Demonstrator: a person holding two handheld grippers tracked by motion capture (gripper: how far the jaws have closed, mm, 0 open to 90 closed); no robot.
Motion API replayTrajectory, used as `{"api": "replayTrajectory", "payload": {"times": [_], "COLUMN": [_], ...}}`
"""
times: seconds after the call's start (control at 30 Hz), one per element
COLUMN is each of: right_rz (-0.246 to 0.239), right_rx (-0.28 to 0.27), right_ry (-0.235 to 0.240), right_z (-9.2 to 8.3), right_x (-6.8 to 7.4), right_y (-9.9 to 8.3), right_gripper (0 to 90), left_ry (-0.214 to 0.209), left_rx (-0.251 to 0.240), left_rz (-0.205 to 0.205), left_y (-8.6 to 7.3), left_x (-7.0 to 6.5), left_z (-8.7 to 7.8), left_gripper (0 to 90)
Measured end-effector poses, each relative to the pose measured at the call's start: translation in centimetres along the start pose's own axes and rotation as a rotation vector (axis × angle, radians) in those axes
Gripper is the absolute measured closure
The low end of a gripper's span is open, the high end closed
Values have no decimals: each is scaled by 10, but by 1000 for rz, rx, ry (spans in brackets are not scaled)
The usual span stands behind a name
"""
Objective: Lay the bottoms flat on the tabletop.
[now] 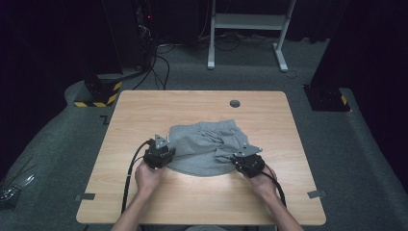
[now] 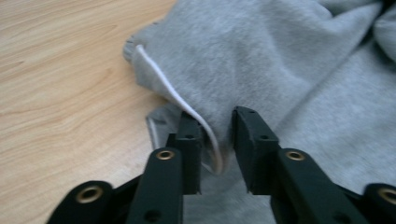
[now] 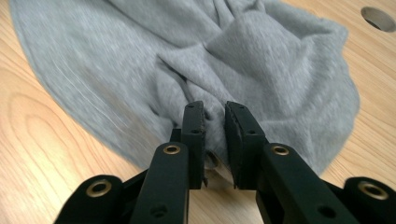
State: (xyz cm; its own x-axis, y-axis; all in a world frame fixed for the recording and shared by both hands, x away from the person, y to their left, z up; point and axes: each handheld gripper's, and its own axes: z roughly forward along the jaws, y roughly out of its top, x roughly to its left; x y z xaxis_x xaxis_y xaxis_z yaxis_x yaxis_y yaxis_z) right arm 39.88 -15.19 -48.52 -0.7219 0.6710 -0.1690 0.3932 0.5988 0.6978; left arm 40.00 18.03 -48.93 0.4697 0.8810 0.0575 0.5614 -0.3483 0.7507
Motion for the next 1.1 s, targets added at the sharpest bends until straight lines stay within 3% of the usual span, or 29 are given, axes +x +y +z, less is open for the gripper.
{"api": "replayTrajectory", "payload": {"times": [0.07, 0.23, 0.33, 0.43, 0.5, 0.53, 0.63, 0.77, 1.1], "right_rz": [29, 23, -8, -5, 8, 8, -12, 3, 31], "right_rx": [-15, -36, -16, 6, 57, 57, 86, 51, -40], "right_ry": [22, 28, 30, 33, 54, 54, 53, 56, 14], "right_z": [2, 3, 10, 21, 35, 35, 39, 27, -6], "right_x": [-1, 1, 7, 7, 6, 6, 6, 1, -14], "right_y": [5, 18, 28, 33, 35, 35, 34, 33, 27], "right_gripper": [748, 664, 639, 649, 740, 740, 866, 885, 886], "left_ry": [6, 12, -3, 1, 0, -3, -35, -28, -17], "left_rx": [-10, -34, -11, 20, 33, 33, 56, 59, 12], "left_rz": [-4, -18, -8, 14, 6, -2, -46, -33, -53], "left_y": [-4, -9, -10, -13, -13, -13, -9, -4, 7], "left_x": [-5, -8, -11, -14, -14, -13, -9, -5, 6], "left_z": [-4, -14, -13, -5, 0, 2, 9, 7, -4], "left_gripper": [627, 550, 516, 516, 549, 549, 656, 816, 840]}}
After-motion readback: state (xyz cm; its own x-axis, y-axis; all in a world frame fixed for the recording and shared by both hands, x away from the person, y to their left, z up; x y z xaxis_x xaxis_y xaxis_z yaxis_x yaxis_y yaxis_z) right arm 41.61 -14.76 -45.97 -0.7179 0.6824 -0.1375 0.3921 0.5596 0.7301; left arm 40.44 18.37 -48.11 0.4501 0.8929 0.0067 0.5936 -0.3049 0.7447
